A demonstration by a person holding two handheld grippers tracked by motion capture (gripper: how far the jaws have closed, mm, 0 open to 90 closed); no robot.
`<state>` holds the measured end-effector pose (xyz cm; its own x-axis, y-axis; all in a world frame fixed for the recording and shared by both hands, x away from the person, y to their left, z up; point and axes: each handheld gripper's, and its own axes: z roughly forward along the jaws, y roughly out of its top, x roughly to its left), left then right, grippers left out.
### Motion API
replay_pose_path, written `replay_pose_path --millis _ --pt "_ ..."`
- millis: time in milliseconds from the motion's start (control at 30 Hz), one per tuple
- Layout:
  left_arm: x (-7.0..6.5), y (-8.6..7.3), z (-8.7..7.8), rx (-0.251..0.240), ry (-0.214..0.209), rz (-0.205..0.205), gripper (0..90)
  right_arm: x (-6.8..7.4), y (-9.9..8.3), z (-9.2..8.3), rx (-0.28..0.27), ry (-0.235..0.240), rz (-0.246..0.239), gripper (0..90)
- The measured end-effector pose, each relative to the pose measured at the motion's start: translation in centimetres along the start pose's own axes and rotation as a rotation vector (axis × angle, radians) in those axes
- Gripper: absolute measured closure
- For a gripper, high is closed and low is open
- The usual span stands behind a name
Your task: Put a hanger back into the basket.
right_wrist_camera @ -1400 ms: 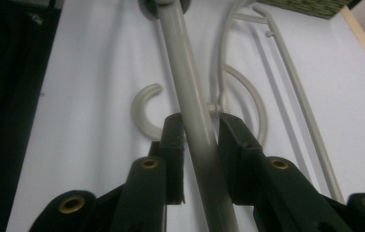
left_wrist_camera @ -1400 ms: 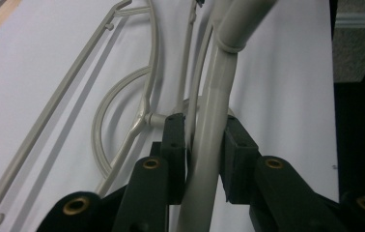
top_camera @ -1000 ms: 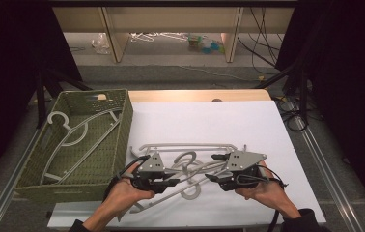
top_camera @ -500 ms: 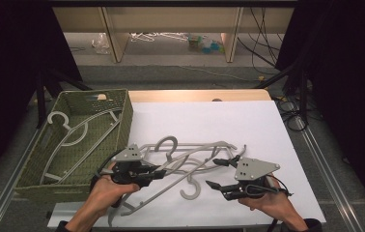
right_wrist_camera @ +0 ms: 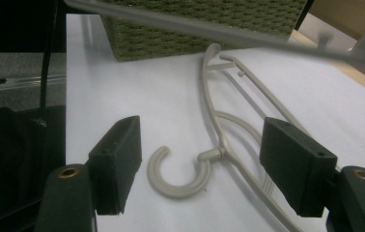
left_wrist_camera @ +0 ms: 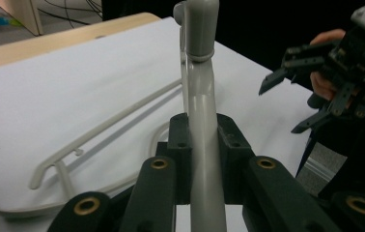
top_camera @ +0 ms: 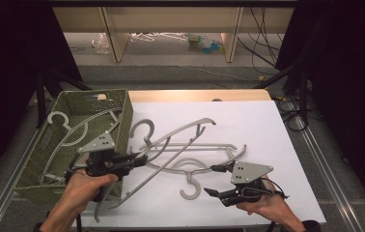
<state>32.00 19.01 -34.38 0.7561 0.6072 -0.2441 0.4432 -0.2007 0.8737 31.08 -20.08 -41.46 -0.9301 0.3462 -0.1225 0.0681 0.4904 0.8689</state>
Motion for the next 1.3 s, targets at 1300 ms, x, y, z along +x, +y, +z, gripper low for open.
replay_pose_path --millis 1300 --pt "15.3 0.5 -12.0 0.066 0.410 -0.078 78.7 -0.2 -0.1 0.7 0.033 0.023 0.012 31.5"
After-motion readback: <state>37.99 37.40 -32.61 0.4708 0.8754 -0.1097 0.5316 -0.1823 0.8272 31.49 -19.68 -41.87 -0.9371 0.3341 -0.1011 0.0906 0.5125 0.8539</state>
